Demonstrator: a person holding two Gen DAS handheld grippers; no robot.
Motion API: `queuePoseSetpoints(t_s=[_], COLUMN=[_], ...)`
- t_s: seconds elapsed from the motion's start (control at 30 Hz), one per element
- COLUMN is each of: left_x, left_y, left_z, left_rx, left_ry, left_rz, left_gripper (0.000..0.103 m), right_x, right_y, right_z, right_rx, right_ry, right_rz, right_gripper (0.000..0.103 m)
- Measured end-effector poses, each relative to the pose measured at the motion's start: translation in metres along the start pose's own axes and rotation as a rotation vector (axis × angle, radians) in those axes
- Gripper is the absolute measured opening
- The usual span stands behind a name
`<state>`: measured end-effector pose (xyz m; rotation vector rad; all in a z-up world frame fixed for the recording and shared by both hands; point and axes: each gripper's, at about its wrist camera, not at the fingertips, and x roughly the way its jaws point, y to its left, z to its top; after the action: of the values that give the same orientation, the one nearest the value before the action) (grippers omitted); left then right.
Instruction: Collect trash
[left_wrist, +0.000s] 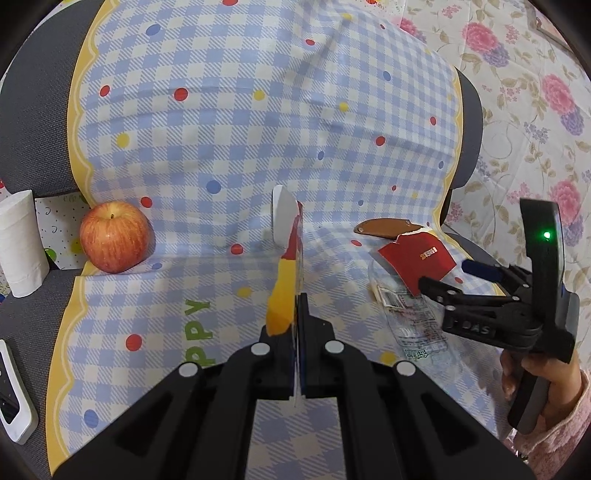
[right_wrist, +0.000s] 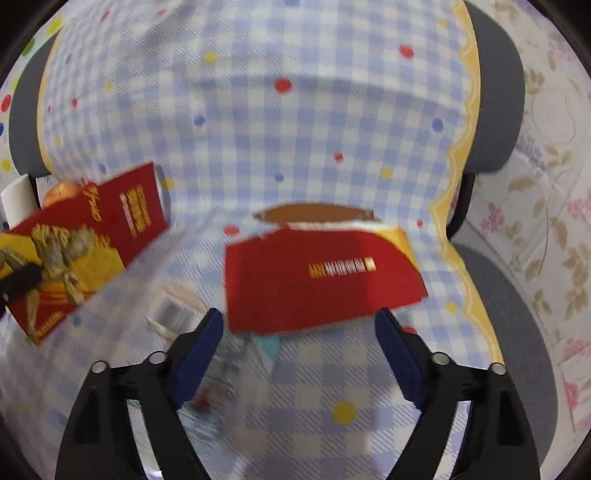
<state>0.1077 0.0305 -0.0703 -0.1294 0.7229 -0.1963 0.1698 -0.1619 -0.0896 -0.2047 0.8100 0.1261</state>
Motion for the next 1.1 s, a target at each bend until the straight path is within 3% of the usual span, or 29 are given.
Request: queuePoseSetpoints(t_s=[0.13, 0.2, 0.37, 0.43, 0.57, 0.6, 0.83, 0.97, 1.07, 1.1], left_x=[0.001, 0.001, 0.003, 0.004, 0.004, 0.003, -0.009, -0.017, -0.017, -0.016], left_y=[0.002, 0.004, 0.004, 0.004, 0.003, 0.002, -0.01, -0.022, -0.028, -0.029], left_z=[0.0, 0.001, 0.001, 0.002, 0.001, 0.001, -0.002, -0.005, -0.005, -0.005], left_rx=[-0.003, -0.012, -0.009, -0.008, -0.005, -0.004, 0.021, 0.035, 0.043, 0.046], left_ry=[-0.002, -0.002, -0.007, -0.007, -0.006, -0.007, -0.021, -0.03, -0.033, -0.033], left_rz=[-0.007, -0.014, -0.023, -0.026, -0.027, -0.027, -0.033, -0.04, -0.029, -0.024], left_gripper=[0.0, 0.0, 0.0, 0.0, 0.0, 0.0, 0.0, 0.0, 0.0, 0.0], right_x=[0.018, 0.03, 0.039, 0.04, 0.026, 0.019, -0.055, -0.077, -0.07, -0.065], right_y=[0.025, 0.036, 0.029, 0.018, -0.01, -0.016, -0.066, -0.086, -0.089, -0.09], right_z=[0.015, 0.02, 0.022, 0.02, 0.013, 0.011, -0.021, -0.041, -0.043, -0.043], right_rx=[-0.065, -0.1, -0.078, -0.04, 0.074, 0.089, 0.195, 0.225, 0.214, 0.217], right_ry=[0.038, 0.073, 0.091, 0.111, 0.08, 0.064, -0.067, -0.07, -0.062, -0.065], right_rz=[-0.062, -0.134, -0.208, -0.205, -0.168, -0.167, -0.142, -0.116, -0.125, -0.119], right_gripper=[0.085, 0.085, 0.083, 0.054, 0.018, 0.001, 0.0, 0.001, 0.007, 0.021])
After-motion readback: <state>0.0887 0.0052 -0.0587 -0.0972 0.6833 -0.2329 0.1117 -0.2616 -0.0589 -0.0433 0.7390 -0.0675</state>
